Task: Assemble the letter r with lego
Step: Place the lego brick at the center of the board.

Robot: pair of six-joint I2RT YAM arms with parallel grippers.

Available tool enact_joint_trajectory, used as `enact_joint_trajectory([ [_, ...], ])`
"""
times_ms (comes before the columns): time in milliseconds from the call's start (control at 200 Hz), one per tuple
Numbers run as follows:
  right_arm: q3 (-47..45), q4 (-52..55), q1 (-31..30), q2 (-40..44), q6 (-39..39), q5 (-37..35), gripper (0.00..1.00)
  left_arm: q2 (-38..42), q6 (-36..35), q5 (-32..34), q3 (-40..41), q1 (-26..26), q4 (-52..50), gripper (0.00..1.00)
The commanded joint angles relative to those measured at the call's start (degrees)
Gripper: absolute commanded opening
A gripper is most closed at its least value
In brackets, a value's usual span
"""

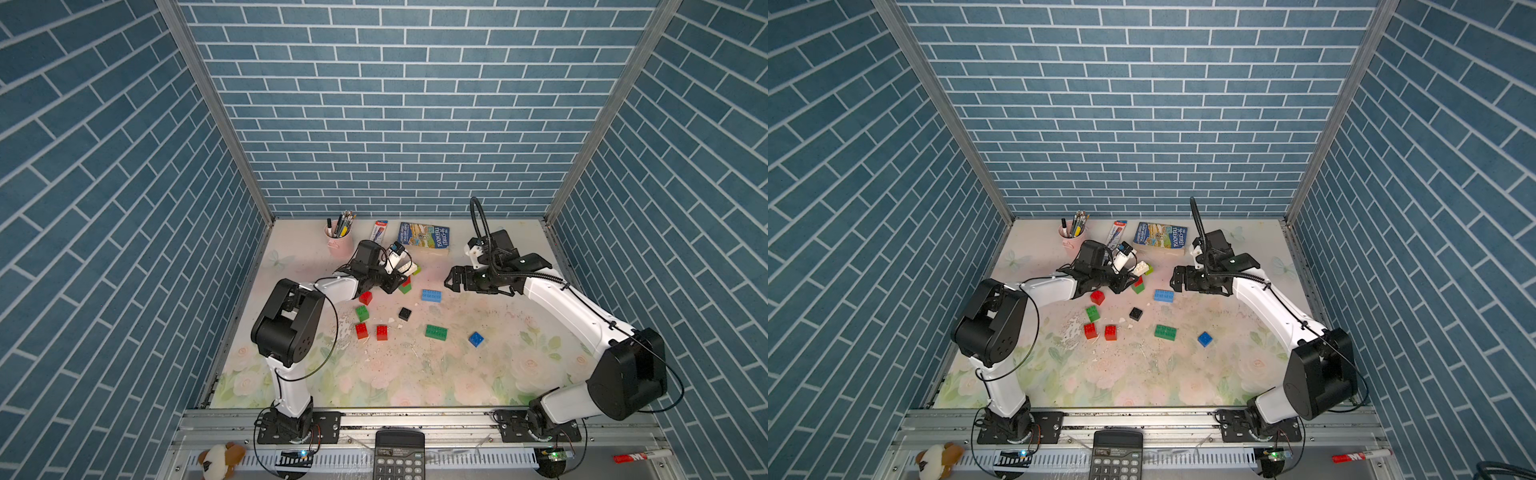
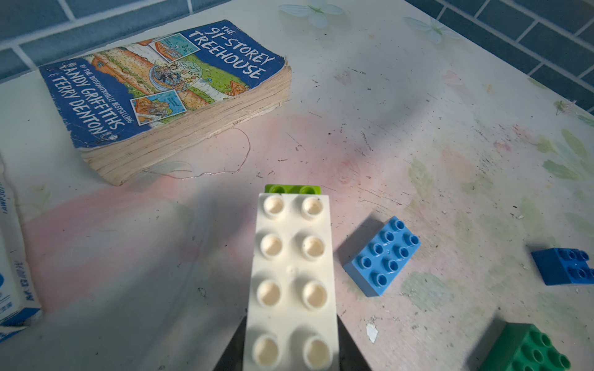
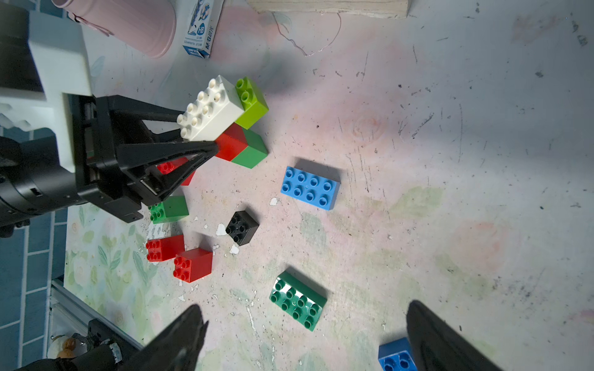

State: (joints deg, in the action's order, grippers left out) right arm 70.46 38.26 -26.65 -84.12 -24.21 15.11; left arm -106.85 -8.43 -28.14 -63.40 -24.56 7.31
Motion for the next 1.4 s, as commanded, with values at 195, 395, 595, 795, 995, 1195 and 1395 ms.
enact_joint_trajectory([
  [195,-0.2,0.4,0.2,2.1,-1.3,-1.5,0.98,0.2,3.0,2.2,-1.9,0.5,1.6,0.34],
  [395,-0.8,0.0,0.2,3.1,-1.4,-1.8,0.98,0.7,9.3,3.7,-2.0,1.2,6.5,0.34],
  [595,-1.7,-0.9,0.1,4.1,-2.2,-2.1,0.98,0.6,22.4,3.5,-0.3,2.6,16.8,0.39],
  [795,-2.8,-1.8,0.2,5.0,-2.7,-2.3,0.98,-1.8,39.6,5.4,2.6,3.2,30.8,0.39],
  [995,-4.1,-1.8,0.1,6.9,-2.9,-2.4,0.98,-3.7,43.2,5.0,2.9,3.2,34.2,0.45],
  [1195,-5.0,-0.8,0.2,8.3,-2.2,-3.5,0.98,0.0,35.5,5.6,1.5,3.1,22.8,0.55],
  [1395,-5.8,-1.4,0.2,8.2,-2.1,-4.0,0.98,4.3,28.1,9.2,0.2,3.2,10.3,0.59],
])
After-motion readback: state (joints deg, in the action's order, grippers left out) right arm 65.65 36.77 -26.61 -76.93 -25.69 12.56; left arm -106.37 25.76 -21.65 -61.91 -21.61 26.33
